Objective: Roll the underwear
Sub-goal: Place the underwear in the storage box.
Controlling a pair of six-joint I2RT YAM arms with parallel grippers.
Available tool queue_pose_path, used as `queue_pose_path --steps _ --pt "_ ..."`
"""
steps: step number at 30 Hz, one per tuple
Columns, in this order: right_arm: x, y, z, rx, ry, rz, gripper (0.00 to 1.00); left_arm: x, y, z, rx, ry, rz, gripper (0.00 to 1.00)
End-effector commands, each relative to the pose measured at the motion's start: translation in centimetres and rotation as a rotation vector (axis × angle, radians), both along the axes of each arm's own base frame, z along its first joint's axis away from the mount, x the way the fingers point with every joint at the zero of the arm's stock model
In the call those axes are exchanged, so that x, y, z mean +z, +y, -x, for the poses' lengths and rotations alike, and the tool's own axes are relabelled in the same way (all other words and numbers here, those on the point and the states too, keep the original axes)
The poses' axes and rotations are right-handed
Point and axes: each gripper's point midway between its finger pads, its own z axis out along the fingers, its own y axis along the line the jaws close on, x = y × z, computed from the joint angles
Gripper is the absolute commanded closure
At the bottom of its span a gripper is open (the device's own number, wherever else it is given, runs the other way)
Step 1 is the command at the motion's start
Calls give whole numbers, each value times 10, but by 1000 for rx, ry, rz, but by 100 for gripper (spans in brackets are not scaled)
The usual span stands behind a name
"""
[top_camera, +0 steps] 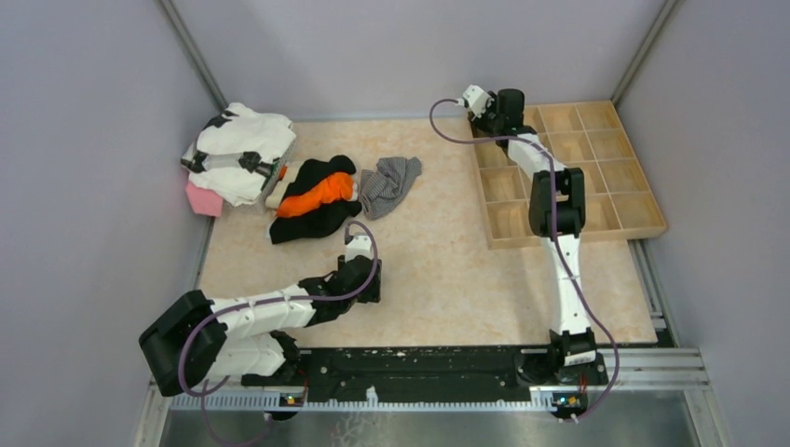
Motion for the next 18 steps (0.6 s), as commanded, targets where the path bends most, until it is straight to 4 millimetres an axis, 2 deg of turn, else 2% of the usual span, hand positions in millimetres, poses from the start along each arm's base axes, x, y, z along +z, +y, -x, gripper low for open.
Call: queue_pose_path --steps 1,10,18 --pt "24 -12 5 -10 11 -36 48 14 -3 -6 13 -29 26 40" --pt "26 -1 14 40 59 -88 49 15 2 -5 23 -30 21 39" --pt "34 -1 17 44 82 -113 48 17 3 -6 30 -29 21 40"
